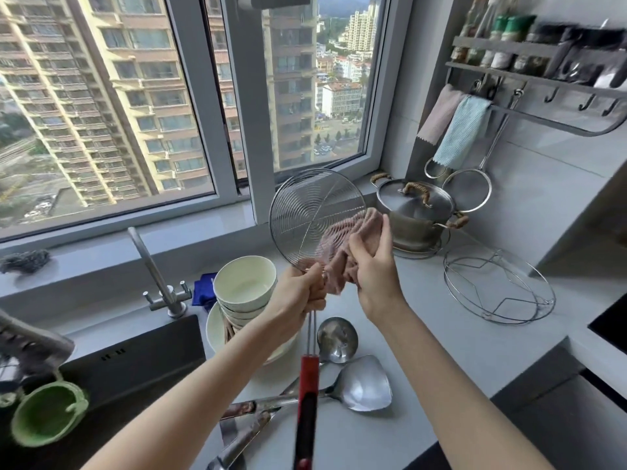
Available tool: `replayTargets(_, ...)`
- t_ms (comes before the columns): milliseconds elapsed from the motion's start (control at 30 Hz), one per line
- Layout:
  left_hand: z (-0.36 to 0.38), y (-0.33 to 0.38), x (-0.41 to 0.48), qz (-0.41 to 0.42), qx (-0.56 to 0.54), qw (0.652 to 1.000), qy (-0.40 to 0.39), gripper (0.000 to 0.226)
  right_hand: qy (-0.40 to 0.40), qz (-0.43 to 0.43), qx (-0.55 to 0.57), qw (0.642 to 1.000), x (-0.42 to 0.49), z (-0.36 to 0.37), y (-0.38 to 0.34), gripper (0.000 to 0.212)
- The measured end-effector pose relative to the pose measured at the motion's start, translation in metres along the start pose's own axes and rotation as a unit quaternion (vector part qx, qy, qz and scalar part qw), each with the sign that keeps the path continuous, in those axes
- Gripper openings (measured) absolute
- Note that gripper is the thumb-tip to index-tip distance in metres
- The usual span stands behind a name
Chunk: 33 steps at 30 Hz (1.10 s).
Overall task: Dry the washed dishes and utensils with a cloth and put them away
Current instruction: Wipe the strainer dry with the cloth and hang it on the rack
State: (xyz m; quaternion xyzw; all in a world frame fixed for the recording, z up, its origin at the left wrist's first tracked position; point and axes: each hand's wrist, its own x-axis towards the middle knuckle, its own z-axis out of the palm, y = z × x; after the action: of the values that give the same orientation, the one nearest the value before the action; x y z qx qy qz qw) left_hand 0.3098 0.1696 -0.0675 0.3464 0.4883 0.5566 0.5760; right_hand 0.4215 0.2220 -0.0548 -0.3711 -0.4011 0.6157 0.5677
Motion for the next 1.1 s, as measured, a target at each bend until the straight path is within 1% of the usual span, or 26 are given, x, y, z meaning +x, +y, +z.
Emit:
replayTargets(67,-0.001,0.003,-0.004,-0.021,0.014,0.999,-0.038,0.021,0.031,-0.018,-0.035,0.999,0.007,0.003,-0.001,0.055)
replayTargets(133,-0.005,0.007,-0.01,-0.029,0.105,0.992,-0.068,0.003,0.059,-0.059,-0.1,0.991,0.012,0.0,-0.004,0.051)
replayTargets(167,-0.007,0.01,-0.014,-0.016,0.161,0.985,-0.057,0.015,0.067,-0.091,-0.146,0.983,0.015,-0.001,-0.006,0.05)
replayTargets(200,-0.008,0.014,-0.016,0.006,0.194,0.981,-0.028,0.025,0.071,-0.125,-0.193,0.971,0.015,0.0,-0.01,0.049)
replayTargets(233,-0.009,0.022,-0.02,0.029,0.191,0.981,0.005,0.03,0.069,-0.156,-0.234,0.957,0.014,0.0,-0.013,0.047)
replayTargets(267,-0.009,0.032,-0.023,0.044,0.164,0.985,0.028,0.031,0.062,-0.182,-0.274,0.942,0.013,0.002,-0.016,0.046)
replayTargets(333,-0.014,0.051,-0.027,0.046,0.138,0.989,0.035,0.034,0.037,-0.209,-0.328,0.921,0.012,0.005,-0.023,0.046)
replayTargets(400,-0.02,0.064,-0.028,0.023,0.163,0.985,0.045,0.027,-0.005,-0.201,-0.344,0.917,0.012,0.007,-0.029,0.047)
replayTargets(433,-0.023,0.065,-0.026,0.016,0.166,0.984,0.069,0.024,-0.03,-0.189,-0.34,0.921,0.009,0.008,-0.031,0.048)
replayTargets(467,-0.024,0.065,-0.025,0.015,0.158,0.982,0.103,0.026,-0.059,-0.17,-0.334,0.925,0.005,0.009,-0.029,0.05)
replayTargets(500,-0.025,0.062,-0.023,0.02,0.142,0.98,0.135,0.029,-0.088,-0.148,-0.339,0.925,0.0,0.009,-0.024,0.054)
replayTargets(533,-0.026,0.059,-0.022,0.023,0.122,0.979,0.16,0.029,-0.113,-0.119,-0.365,0.917,-0.006,0.009,-0.018,0.062)
replayTargets(600,-0.029,0.052,-0.019,0.017,0.087,0.976,0.2,0.028,-0.142,-0.058,-0.465,0.872,-0.019,0.006,-0.003,0.08)
replayTargets(667,-0.035,0.047,-0.018,0.013,0.072,0.971,0.23,0.026,-0.157,-0.036,-0.529,0.834,-0.029,-0.004,0.004,0.086)
replayTargets(733,-0.044,0.05,-0.018,0.026,0.052,0.966,0.252,0.024,-0.203,-0.051,-0.568,0.796,-0.041,-0.018,0.003,0.083)
replayTargets(800,-0.052,0.054,-0.018,0.035,0.05,0.965,0.255,0.023,-0.254,-0.08,-0.599,0.755,-0.052,-0.031,0.001,0.078)
replayTargets(833,-0.053,0.055,-0.018,0.032,0.055,0.966,0.251,0.023,-0.266,-0.101,-0.626,0.726,-0.055,-0.037,0.001,0.08)
replayTargets(867,-0.053,0.055,-0.018,0.025,0.055,0.967,0.248,0.023,-0.259,-0.151,-0.661,0.687,-0.056,-0.043,0.003,0.086)
replayTargets(900,-0.052,0.054,-0.018,0.019,0.049,0.967,0.248,0.022,-0.243,-0.23,-0.693,0.639,-0.052,-0.049,0.007,0.094)
replayTargets(933,-0.049,0.053,-0.017,0.013,0.043,0.968,0.248,0.021,-0.217,-0.316,-0.703,0.598,-0.047,-0.056,0.01,0.097)
replayTargets(967,-0.048,0.052,-0.015,0.008,0.039,0.968,0.248,0.02,-0.189,-0.394,-0.701,0.564,-0.043,-0.063,0.013,0.091)
replayTargets(1000,-0.046,0.051,-0.014,0.002,0.035,0.968,0.249,0.02,-0.172,-0.451,-0.689,0.541,-0.04,-0.068,0.014,0.078)
replayTargets(1033,-0.046,0.049,-0.012,-0.004,0.03,0.968,0.251,0.019,-0.161,-0.497,-0.671,0.526,-0.04,-0.072,0.014,0.065)
replayTargets(1067,-0.045,0.047,-0.011,-0.01,0.026,0.967,0.253,0.02,-0.15,-0.524,-0.655,0.524,-0.042,-0.076,0.013,0.058)
replayTargets(1100,-0.045,0.044,-0.009,-0.013,0.025,0.966,0.255,0.021,-0.138,-0.527,-0.639,0.543,-0.046,-0.078,0.01,0.056)
